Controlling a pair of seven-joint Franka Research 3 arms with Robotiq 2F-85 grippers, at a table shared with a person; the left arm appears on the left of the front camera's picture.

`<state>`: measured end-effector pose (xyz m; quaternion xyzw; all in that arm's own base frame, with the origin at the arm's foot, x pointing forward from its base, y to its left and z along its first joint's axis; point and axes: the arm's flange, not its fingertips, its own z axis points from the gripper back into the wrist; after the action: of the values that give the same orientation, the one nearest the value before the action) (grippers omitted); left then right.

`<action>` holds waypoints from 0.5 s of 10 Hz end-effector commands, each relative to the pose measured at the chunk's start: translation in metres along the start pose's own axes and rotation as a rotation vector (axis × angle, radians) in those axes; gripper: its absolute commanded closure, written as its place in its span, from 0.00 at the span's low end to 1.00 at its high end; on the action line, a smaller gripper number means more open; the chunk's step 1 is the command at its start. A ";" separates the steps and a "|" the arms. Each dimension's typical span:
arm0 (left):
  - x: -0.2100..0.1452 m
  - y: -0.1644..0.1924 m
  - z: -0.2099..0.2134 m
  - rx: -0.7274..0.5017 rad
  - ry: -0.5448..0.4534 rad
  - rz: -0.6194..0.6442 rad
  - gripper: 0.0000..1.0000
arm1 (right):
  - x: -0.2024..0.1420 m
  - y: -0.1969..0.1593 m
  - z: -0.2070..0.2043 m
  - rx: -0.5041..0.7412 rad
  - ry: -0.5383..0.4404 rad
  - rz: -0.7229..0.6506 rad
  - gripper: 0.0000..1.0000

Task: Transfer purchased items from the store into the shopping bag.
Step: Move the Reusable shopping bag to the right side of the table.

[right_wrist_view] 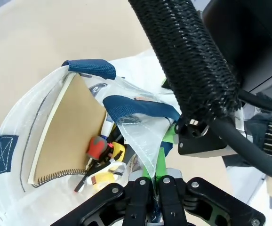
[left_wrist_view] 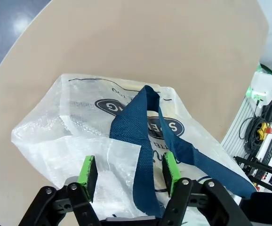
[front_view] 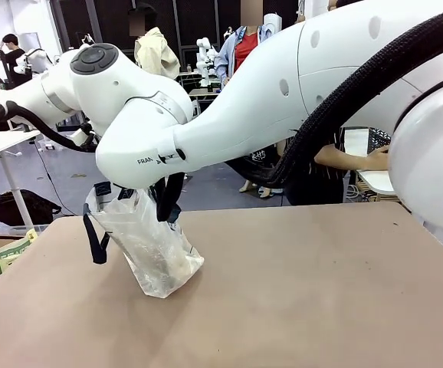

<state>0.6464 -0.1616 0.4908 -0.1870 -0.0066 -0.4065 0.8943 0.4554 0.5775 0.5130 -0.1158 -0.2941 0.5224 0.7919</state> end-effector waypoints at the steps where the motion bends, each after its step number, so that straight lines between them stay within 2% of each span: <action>1: 0.005 0.003 0.000 0.034 0.029 0.017 0.46 | 0.009 0.000 0.005 -0.062 -0.005 -0.019 1.00; 3: 0.004 0.004 0.000 0.041 0.034 0.017 0.85 | 0.009 0.000 0.006 -0.063 -0.004 -0.017 1.00; 4: 0.004 0.004 0.000 0.041 0.038 0.022 1.00 | 0.010 0.000 0.006 -0.066 -0.006 -0.016 1.00; 5: 0.005 0.005 0.000 0.044 0.041 0.026 1.00 | 0.010 0.001 0.007 -0.068 -0.008 -0.018 1.00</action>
<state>0.6452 -0.1648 0.4917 -0.1819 -0.0006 -0.4067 0.8953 0.4585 0.5757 0.5116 -0.1211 -0.2954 0.5203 0.7920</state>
